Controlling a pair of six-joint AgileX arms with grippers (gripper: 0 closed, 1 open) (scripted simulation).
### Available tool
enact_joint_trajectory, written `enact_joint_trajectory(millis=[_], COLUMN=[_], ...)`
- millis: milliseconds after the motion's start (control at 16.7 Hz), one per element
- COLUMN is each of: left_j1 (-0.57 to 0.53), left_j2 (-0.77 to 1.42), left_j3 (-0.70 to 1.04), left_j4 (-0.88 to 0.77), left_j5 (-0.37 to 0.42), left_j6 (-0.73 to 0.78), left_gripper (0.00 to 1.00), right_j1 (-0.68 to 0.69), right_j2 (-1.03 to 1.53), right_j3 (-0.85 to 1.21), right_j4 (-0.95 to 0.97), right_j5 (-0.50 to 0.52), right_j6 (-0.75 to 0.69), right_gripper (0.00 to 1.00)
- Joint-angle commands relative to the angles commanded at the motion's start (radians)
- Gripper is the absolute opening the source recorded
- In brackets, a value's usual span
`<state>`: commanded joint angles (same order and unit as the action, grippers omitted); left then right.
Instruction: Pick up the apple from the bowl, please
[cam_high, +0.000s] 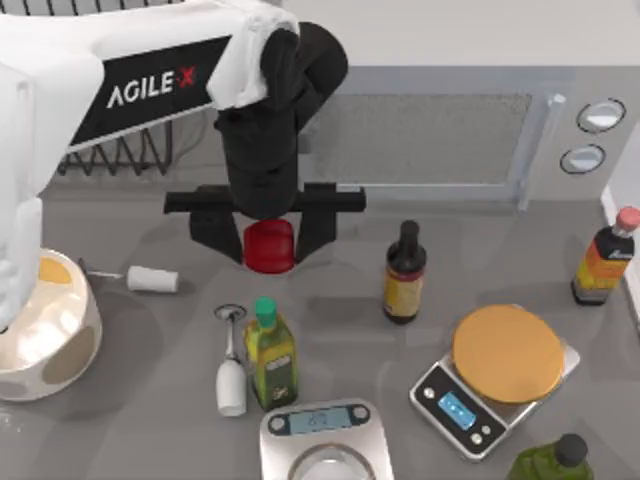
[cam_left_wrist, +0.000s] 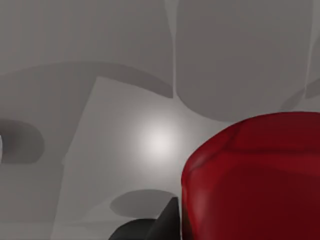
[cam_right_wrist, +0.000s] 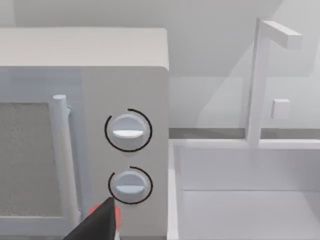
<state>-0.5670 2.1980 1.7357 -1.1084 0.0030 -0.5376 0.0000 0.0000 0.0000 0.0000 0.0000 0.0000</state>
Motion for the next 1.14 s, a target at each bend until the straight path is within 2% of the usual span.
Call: enact_joint_trajectory(millis=[780,1140], left_j1=[0.0,0.0], left_j2=[0.0,0.0], left_j3=[0.0,0.0], left_j4=[0.0,0.0], left_j5=[0.0,0.0], left_j6=[0.0,0.0], left_gripper=[0.98,1.0], right_j1=[0.0,0.0], right_j2=[0.0,0.0], right_j3=[0.0,0.0], right_j4=[0.0,0.0], right_j5=[0.0,0.0], right_j6=[0.0,0.0], right_gripper=[1.0,1.0])
